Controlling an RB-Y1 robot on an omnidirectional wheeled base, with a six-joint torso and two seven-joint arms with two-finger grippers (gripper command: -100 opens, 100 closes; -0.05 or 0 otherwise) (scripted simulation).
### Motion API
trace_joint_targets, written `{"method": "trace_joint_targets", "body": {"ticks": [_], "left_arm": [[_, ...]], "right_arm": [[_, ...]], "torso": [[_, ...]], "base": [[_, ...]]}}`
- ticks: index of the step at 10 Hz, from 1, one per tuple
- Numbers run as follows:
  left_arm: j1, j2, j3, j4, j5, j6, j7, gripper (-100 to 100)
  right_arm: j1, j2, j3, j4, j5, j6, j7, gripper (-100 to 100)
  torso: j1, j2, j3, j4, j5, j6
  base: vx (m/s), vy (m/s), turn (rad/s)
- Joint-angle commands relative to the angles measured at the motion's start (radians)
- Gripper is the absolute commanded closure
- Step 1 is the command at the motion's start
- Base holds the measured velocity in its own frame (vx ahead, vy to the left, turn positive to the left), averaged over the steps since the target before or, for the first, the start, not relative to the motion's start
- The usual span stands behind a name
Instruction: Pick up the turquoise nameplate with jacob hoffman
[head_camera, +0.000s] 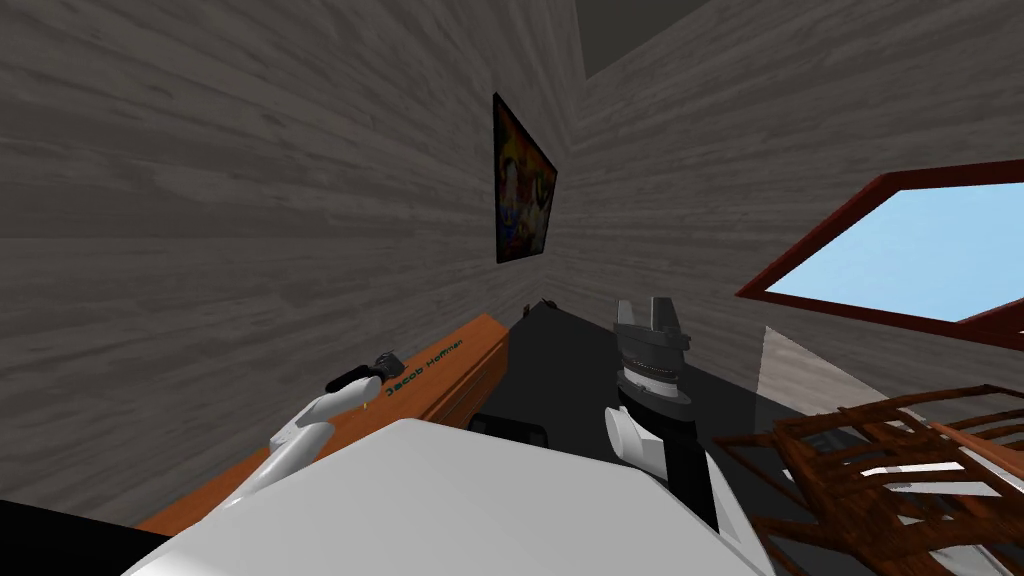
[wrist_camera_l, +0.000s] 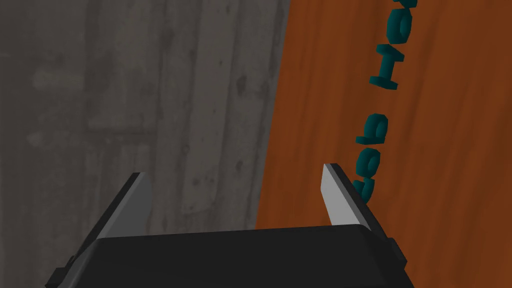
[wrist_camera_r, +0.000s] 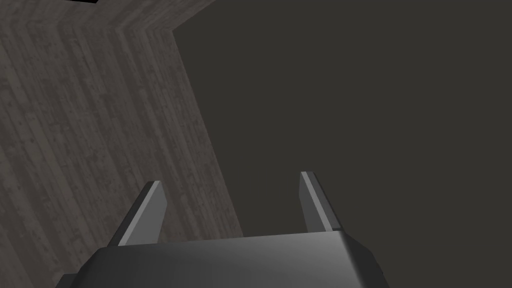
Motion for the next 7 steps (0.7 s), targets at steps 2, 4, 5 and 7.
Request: {"method": "trace_joint_targets", "body": {"ticks": [2, 4, 5, 7], "left_arm": [[-0.015, 0.025, 0.003, 0.07, 0.032, 0.057, 0.021, -100], [-0.028, 0.043, 0.008, 0.119, 0.055, 0.108, 0.039, -100], [-0.041, 0.06, 0.011, 0.173, 0.076, 0.147, 0.056, -100], [-0.053, 0.077, 0.014, 0.236, 0.096, 0.186, 0.071, -100]], "right_arm": [[0.0, 0.0, 0.0, 0.0, 0.0, 0.0, 0.0, 0], [0.0, 0.0, 0.0, 0.0, 0.0, 0.0, 0.0, 0], [0.0, 0.0, 0.0, 0.0, 0.0, 0.0, 0.0, 0], [0.0, 0.0, 0.0, 0.0, 0.0, 0.0, 0.0, 0]], "torso": [[0.0, 0.0, 0.0, 0.0, 0.0, 0.001], [0.001, 0.0, 0.0, 0.0, 0.0, 0.001], [0.001, 0.0, 0.0, 0.0, 0.0, -0.001], [0.001, 0.0, 0.0, 0.0, 0.0, -0.001]], "base": [[-0.002, 0.033, -0.246], [-0.002, 0.034, -0.224], [0.0, 0.031, -0.287], [0.002, 0.036, -0.2]]}}
